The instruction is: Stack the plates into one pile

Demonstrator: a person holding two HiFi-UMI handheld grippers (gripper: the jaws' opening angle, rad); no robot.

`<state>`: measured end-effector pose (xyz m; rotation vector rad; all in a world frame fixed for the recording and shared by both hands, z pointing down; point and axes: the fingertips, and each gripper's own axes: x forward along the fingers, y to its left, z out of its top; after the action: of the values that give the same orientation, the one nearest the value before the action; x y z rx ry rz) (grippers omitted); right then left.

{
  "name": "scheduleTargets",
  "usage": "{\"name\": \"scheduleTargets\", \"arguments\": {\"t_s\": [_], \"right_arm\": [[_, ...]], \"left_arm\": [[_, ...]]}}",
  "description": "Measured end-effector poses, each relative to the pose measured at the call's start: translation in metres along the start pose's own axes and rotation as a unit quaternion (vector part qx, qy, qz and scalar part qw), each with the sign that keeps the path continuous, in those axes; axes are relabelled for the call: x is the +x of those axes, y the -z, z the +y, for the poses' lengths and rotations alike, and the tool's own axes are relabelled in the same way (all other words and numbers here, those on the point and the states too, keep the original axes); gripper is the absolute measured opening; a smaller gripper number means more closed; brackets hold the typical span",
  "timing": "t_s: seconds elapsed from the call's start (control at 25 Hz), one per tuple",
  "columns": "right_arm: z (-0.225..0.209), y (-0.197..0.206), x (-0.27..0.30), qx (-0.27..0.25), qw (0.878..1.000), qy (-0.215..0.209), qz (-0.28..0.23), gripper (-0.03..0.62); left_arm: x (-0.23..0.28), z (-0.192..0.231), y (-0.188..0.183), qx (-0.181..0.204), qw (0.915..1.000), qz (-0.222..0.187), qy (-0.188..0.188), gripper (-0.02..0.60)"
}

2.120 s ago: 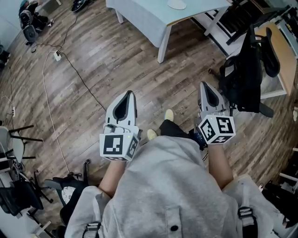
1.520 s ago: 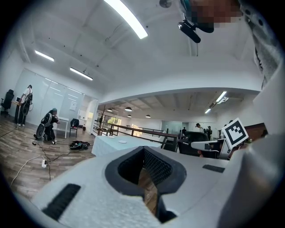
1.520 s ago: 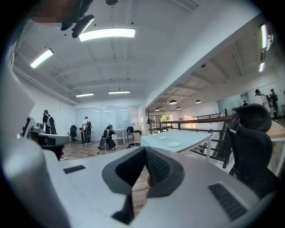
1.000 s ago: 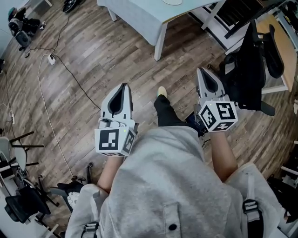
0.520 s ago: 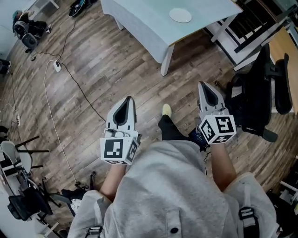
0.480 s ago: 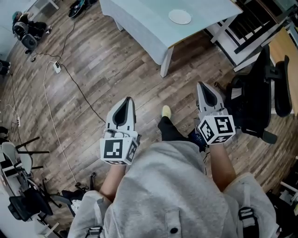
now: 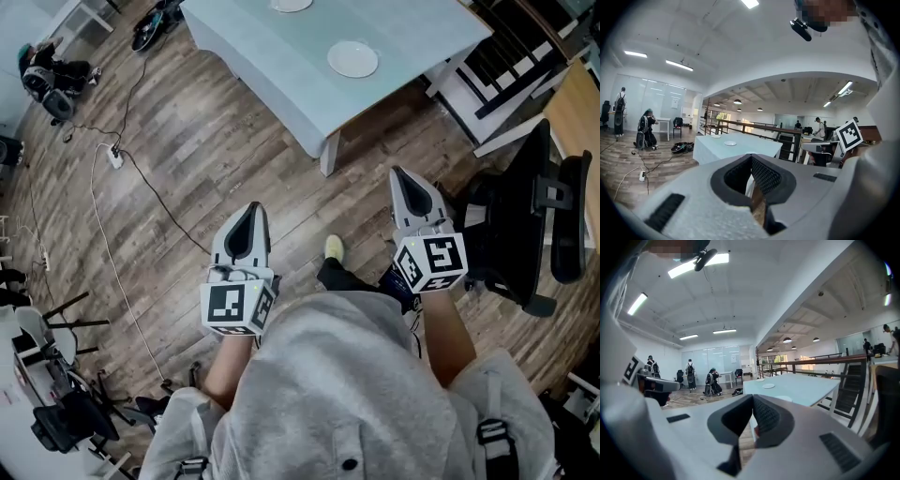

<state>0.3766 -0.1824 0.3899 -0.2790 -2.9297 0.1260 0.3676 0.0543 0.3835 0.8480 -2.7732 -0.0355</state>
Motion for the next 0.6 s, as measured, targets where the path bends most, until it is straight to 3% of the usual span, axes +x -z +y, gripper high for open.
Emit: {"name": "scheduleTargets", "arguments": {"t_s": [0.6], "right_arm": [[-0.044,-0.010,0.052,0.007,1.000,-0.010,0.000,0.026]], "left_arm": [[0.065,0.018,-0.023,0.012,0.9995,-0.013,-0.027,0.017]]}}
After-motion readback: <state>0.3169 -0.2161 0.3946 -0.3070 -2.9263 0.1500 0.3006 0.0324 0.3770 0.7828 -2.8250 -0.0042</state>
